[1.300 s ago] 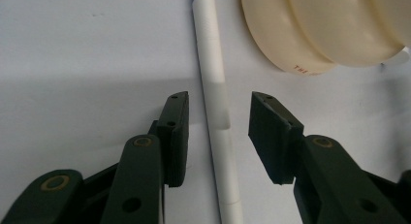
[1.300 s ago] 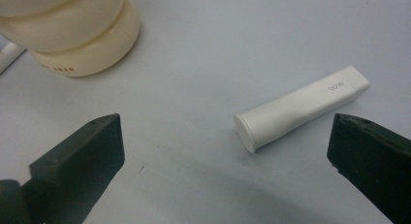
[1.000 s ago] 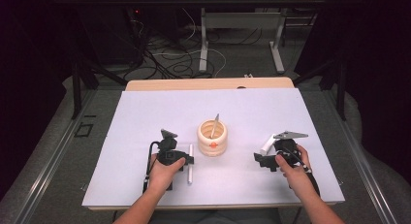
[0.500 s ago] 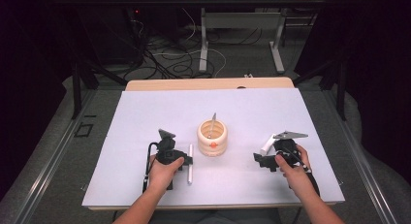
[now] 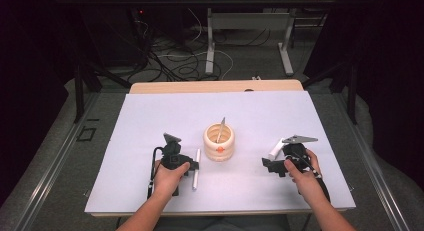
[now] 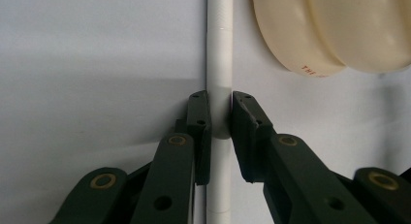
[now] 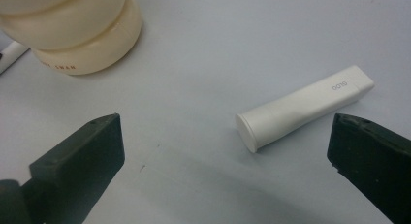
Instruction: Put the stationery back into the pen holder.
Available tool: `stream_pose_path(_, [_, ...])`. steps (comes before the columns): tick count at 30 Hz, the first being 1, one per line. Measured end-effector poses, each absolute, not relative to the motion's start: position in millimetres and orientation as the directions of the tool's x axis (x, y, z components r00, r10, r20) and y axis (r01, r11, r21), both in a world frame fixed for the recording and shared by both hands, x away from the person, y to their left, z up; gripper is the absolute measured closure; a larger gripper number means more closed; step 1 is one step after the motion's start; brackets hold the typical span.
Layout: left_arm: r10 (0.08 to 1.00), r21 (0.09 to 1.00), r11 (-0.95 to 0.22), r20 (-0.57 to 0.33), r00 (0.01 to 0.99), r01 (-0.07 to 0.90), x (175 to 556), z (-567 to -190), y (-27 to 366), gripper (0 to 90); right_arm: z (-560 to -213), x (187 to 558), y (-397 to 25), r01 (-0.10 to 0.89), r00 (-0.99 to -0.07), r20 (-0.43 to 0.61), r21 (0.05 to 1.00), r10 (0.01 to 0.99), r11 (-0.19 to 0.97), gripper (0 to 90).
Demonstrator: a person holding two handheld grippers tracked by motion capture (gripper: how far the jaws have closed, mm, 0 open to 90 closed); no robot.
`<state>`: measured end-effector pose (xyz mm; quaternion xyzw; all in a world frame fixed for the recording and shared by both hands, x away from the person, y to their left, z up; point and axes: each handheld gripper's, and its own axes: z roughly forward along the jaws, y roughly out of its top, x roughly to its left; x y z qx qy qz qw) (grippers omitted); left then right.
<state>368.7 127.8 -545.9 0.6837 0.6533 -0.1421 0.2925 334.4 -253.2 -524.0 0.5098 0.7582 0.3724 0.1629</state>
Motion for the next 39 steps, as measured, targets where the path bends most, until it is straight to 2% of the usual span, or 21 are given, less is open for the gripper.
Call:
stream_pose_path(1, [0.804,0.197,0.05,-0.59,0.077,0.979,368.0,-545.2,125.7,78.5,-524.1,334.5,-253.2,0.651,-0.428,0.132,0.731,0.894,0.203,0.0])
stream_pose_path(7, [0.805,0.215,0.031,-0.585,0.103,0.976,367.4,-544.9,128.5,78.5,-524.4,334.4,-252.9,0.652,-0.427,0.133,0.731,0.894,0.203,0.0])
stream_pose_path(17, [0.803,0.285,0.057,-0.582,0.126,0.957,362.2,-533.8,136.6,78.5,-524.5,333.6,-251.2,0.649,-0.436,0.137,0.733,0.89,0.205,0.0])
stream_pose_path(24, [0.81,0.382,0.041,-0.554,0.194,0.923,355.2,-520.6,136.7,78.5,-524.7,332.6,-247.9,0.647,-0.444,0.148,0.735,0.884,0.202,0.0])
stream_pose_path(29, [0.81,0.422,0.064,-0.551,0.2,0.904,351.0,-513.0,135.5,78.5,-522.9,331.4,-244.3,0.641,-0.449,0.153,0.741,0.88,0.198,0.0])
stream_pose_path(39, [0.804,0.534,0.066,-0.529,0.272,0.843,343.4,-498.2,139.2,78.5,-514.2,331.1,-231.4,0.631,-0.479,0.211,0.758,0.852,0.167,0.0])
